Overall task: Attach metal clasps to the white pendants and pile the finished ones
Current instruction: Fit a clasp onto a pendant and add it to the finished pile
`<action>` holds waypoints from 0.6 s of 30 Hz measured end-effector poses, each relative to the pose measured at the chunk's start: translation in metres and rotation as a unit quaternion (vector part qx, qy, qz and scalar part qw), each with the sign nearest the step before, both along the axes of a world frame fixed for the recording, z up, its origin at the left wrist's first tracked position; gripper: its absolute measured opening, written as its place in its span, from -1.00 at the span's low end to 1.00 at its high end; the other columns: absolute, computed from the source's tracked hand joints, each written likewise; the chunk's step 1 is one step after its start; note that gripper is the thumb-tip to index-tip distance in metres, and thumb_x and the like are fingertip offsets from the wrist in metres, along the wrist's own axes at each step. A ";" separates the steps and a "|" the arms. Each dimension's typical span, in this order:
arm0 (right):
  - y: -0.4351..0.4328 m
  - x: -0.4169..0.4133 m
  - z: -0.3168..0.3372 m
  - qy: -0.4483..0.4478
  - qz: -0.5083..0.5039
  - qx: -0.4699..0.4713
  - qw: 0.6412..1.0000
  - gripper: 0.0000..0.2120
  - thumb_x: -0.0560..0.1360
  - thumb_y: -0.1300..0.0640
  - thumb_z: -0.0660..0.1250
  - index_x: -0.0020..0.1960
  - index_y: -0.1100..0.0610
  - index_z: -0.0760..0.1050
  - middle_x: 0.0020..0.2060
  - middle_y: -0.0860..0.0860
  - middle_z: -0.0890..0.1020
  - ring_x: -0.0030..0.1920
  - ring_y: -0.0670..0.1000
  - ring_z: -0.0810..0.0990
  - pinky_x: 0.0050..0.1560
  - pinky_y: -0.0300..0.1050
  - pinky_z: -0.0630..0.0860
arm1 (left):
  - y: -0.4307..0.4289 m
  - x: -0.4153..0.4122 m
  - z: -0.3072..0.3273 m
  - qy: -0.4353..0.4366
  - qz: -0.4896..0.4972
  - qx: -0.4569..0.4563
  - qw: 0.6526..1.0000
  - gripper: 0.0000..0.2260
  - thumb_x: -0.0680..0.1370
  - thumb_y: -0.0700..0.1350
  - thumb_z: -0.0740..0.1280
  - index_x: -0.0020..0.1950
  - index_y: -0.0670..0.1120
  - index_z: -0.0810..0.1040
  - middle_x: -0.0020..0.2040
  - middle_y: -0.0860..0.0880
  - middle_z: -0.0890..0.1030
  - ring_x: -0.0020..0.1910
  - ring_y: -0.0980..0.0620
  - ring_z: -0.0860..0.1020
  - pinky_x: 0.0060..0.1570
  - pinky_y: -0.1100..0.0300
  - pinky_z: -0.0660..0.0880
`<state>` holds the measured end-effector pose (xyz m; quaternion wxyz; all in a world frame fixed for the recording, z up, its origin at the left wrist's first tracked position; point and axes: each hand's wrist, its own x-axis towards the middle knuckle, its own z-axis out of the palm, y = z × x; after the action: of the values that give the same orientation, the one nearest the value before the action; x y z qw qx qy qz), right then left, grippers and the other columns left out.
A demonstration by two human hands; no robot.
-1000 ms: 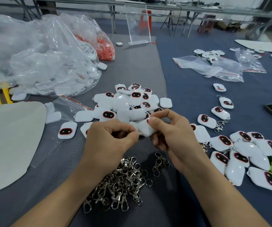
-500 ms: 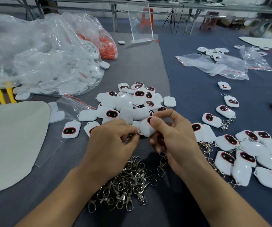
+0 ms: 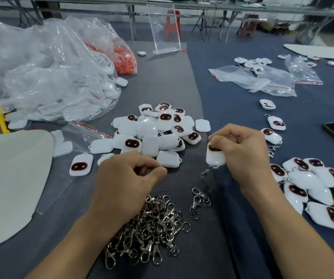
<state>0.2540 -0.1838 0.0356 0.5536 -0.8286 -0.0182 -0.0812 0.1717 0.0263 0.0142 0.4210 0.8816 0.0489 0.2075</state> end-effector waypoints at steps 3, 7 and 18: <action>-0.013 0.004 0.002 -0.020 -0.047 -0.331 0.942 -0.78 0.46 0.19 0.39 -0.30 -0.07 0.64 -0.24 -0.05 0.69 -0.03 0.17 0.60 -0.04 -0.01 0.50 | 0.002 0.000 0.001 0.000 0.021 0.031 0.999 -0.86 0.35 0.00 0.61 -0.27 0.19 0.68 -0.37 0.20 0.57 -0.35 0.15 0.51 -0.30 0.20 0.39; 0.012 -0.010 0.001 -0.197 -0.032 -0.349 0.915 -0.67 0.36 0.41 0.42 0.04 0.13 0.71 0.08 0.08 0.71 0.13 0.27 0.56 0.19 0.07 0.38 | 0.003 0.001 0.002 -0.024 0.041 0.127 0.991 -0.91 0.37 0.01 0.60 -0.22 0.12 0.72 -0.40 0.16 0.56 -0.33 0.11 0.49 -0.19 0.12 0.40; 0.051 -0.018 -0.026 -0.105 0.231 -0.275 0.928 -0.84 0.60 0.09 0.31 0.13 -0.07 0.61 0.08 -0.12 0.64 0.11 -0.02 0.55 0.11 -0.06 0.49 | 0.007 -0.004 0.004 0.107 -0.076 0.113 0.985 -0.77 0.32 0.29 0.38 -0.10 0.28 0.69 -0.27 0.27 0.64 -0.23 0.22 0.59 -0.19 0.21 0.50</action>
<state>0.2362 -0.1331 0.0099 0.3028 -0.9079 -0.2885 -0.0291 0.1673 0.0330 0.0187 0.3254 0.9419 0.0026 0.0832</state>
